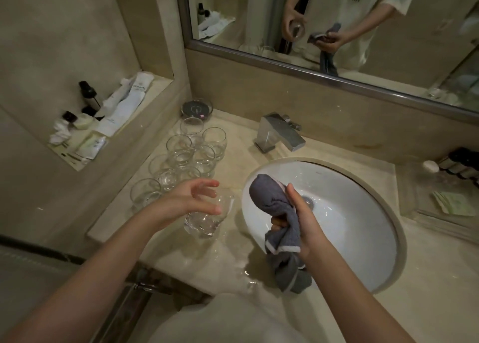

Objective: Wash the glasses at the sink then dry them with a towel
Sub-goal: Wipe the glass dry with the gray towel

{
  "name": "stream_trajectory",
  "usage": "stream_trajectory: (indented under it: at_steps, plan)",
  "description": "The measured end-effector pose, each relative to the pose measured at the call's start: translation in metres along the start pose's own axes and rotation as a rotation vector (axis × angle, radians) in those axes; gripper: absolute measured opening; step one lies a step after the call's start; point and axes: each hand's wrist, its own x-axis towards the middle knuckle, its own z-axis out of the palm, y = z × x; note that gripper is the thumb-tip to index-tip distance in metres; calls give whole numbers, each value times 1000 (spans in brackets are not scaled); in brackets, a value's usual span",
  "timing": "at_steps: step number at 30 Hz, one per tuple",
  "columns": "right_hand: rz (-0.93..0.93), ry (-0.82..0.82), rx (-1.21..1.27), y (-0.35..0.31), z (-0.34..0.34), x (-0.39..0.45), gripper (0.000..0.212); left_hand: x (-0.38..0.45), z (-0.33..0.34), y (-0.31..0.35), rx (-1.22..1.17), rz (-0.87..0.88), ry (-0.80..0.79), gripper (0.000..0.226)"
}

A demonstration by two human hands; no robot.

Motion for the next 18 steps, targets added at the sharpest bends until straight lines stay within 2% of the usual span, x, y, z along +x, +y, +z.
stream_trajectory:
  at_steps: [5,10,13,18]
  plan:
    - [-3,-14,19,20,12,8,25,-9,-13,-33,66,66,284,96]
    - [7,6,34,33,18,16,21,-9,-18,-63,221,113,562,81]
    - [0,24,34,36,17,20,20,-8,-23,-73,402,117,643,92]
    - [-2,-1,24,41,18,22,26,-9,-21,-78,668,137,728,85]
